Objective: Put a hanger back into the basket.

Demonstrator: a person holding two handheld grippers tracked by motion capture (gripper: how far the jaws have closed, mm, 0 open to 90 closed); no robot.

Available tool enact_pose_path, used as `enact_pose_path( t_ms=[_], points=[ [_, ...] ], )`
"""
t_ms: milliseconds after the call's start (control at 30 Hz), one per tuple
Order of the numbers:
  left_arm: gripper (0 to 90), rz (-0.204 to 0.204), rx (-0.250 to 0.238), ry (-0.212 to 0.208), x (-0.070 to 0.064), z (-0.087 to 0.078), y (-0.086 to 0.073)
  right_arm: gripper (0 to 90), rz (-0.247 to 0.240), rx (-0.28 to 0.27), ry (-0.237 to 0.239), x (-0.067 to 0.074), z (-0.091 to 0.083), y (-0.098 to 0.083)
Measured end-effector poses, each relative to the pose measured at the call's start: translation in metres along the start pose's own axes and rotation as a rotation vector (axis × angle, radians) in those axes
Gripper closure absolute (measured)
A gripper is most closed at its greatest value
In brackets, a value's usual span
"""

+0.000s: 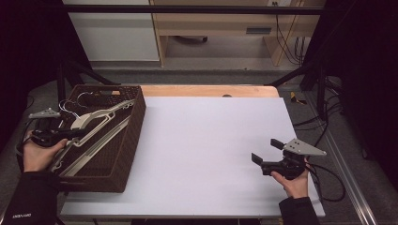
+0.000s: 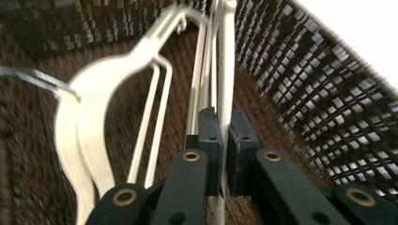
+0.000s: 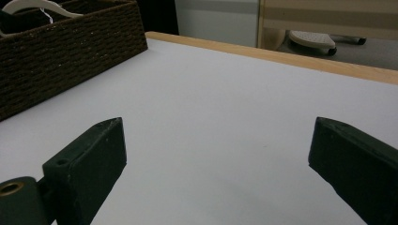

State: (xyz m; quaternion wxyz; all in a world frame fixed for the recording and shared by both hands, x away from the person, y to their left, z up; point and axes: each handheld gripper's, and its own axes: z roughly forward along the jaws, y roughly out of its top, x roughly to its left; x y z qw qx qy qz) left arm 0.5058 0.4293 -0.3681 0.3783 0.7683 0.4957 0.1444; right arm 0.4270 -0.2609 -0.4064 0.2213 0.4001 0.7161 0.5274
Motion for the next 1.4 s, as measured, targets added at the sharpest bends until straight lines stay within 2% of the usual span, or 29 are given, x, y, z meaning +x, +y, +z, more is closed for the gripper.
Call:
enact_pose_path(
  t_ms=[100,167,200,267,333,400,500,533,600,667,733,767,967,1033,1133,1167,1233,1300,1400],
  points=[
    [83.1,-0.029,0.045,0.054,0.003,-0.001,-0.004,4.7,-0.001,0.001,0.000,0.000,0.000,0.000],
    [76.5,-0.026,0.058,0.107,0.002,-0.004,-0.006,4.7,-0.003,0.002,0.000,0.000,0.000,0.000],
    [73.5,-0.042,0.035,0.138,0.000,-0.007,-0.008,4.7,-0.002,0.002,0.000,0.000,0.000,0.000],
    [66.6,-0.037,0.012,0.195,-0.002,-0.015,-0.009,4.7,-0.002,0.001,-0.002,0.000,0.000,0.000],
    [62.2,-0.034,-0.030,0.196,-0.006,-0.022,-0.011,4.7,0.000,-0.002,-0.004,0.000,0.000,0.000],
    [56.6,-0.030,-0.067,0.216,-0.012,-0.027,-0.013,4.6,0.001,0.000,-0.003,0.000,-0.001,0.000],
    [48.7,0.005,-0.134,0.203,-0.029,-0.032,-0.016,4.6,0.001,-0.002,-0.003,0.000,-0.001,0.000],
    [46.8,0.017,-0.139,0.186,-0.033,-0.034,-0.016,4.6,0.001,-0.003,-0.003,-0.001,-0.001,0.000],
    [44.0,0.038,-0.199,0.139,-0.050,-0.034,-0.017,4.5,0.004,-0.004,0.000,-0.001,-0.002,0.000],
    [38.6,0.066,-0.226,0.104,-0.064,-0.033,-0.017,4.4,0.004,-0.005,-0.003,-0.001,-0.002,-0.001],
    [33.1,0.097,-0.274,0.060,-0.082,-0.030,-0.018,4.3,0.008,-0.009,-0.005,-0.002,-0.002,-0.001],
    [29.7,0.098,-0.294,0.036,-0.089,-0.028,-0.018,4.3,0.005,-0.012,-0.004,-0.002,-0.003,-0.001],
    [17.1,0.132,-0.336,-0.075,-0.128,-0.011,-0.021,3.7,0.001,-0.026,-0.001,-0.004,-0.007,0.000],
    [12.6,0.151,-0.345,-0.089,-0.139,-0.005,-0.023,3.6,0.004,-0.031,0.001,-0.005,-0.008,0.000],
    [8.6,0.188,-0.330,-0.097,-0.154,0.007,-0.025,3.5,0.004,-0.035,-0.001,-0.006,-0.010,0.000],
    [8.4,0.195,-0.336,-0.095,-0.157,0.009,-0.027,3.5,0.008,-0.037,0.000,-0.006,-0.010,0.000],
    [8.9,0.185,-0.336,-0.112,-0.162,0.015,-0.030,3.5,0.003,-0.042,-0.004,-0.007,-0.012,0.000],
    [9.1,0.192,-0.345,-0.103,-0.164,0.016,-0.032,3.6,0.002,-0.047,-0.004,-0.007,-0.013,0.000],
    [9.3,0.185,-0.355,-0.112,-0.163,0.015,-0.033,3.5,-0.002,-0.055,-0.002,-0.008,-0.015,0.001]
  ],
)
